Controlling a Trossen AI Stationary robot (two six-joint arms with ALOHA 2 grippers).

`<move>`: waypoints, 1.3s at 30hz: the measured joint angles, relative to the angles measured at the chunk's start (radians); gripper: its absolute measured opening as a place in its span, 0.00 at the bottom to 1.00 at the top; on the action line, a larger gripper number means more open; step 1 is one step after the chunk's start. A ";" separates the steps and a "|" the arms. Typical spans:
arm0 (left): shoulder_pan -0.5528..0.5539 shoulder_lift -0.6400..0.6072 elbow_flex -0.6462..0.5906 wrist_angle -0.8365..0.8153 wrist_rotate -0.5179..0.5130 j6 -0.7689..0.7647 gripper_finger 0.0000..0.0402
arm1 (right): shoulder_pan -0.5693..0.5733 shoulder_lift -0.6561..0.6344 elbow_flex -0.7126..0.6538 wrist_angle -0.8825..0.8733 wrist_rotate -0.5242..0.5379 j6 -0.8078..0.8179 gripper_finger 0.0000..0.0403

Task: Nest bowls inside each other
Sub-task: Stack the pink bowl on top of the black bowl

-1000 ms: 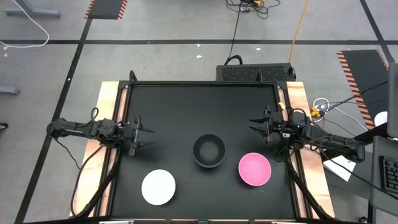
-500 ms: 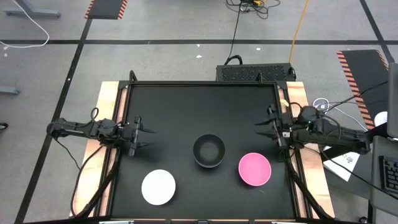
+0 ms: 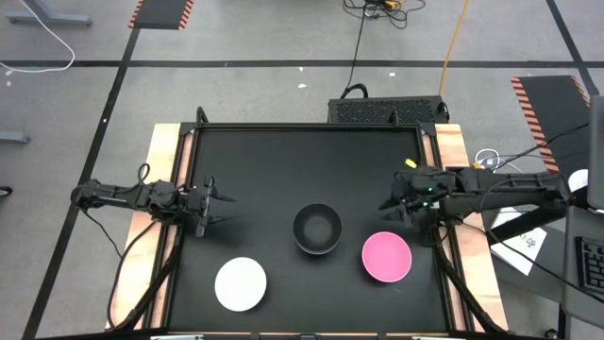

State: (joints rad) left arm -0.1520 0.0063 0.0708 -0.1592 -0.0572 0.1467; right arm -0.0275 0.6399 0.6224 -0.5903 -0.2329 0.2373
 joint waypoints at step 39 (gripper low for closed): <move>0.000 0.000 -0.001 0.004 0.002 -0.025 0.58 | 0.280 0.299 0.019 -0.170 0.060 0.566 0.38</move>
State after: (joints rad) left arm -0.1520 0.0063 0.0696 -0.1551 -0.0548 0.1216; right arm 0.2523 0.9392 0.6411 -0.7600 -0.1730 0.8037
